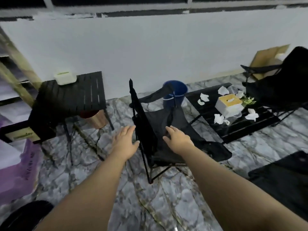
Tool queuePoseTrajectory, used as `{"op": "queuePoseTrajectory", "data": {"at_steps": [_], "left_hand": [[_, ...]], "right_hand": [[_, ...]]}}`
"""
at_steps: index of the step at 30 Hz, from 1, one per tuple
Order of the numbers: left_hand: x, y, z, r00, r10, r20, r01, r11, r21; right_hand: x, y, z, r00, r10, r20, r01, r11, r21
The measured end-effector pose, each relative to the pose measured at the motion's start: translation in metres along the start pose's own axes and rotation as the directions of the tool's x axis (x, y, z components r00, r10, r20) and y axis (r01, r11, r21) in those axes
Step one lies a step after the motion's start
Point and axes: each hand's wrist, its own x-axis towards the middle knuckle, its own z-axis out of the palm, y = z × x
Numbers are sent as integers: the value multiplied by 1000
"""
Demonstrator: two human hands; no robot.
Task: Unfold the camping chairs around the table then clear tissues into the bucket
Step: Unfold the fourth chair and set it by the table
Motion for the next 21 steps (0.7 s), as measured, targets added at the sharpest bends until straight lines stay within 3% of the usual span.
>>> {"op": "queuePoseTrajectory", "data": {"at_steps": [5, 10, 15, 21], "left_hand": [[77, -18, -23, 979, 198, -57, -200, 979, -31], [151, -68, -47, 935, 354, 38, -354, 935, -1], [217, -95, -62, 837, 531, 130, -538, 843, 24], [280, -76, -53, 690, 698, 191, -717, 694, 56]], "right_hand": [[42, -33, -15, 995, 82, -65, -74, 990, 120], [78, -79, -7, 973, 222, -61, -208, 961, 180], [96, -112, 5, 912, 399, -90, -366, 894, 257], [107, -111, 13, 816, 572, -87, -514, 785, 345]]}}
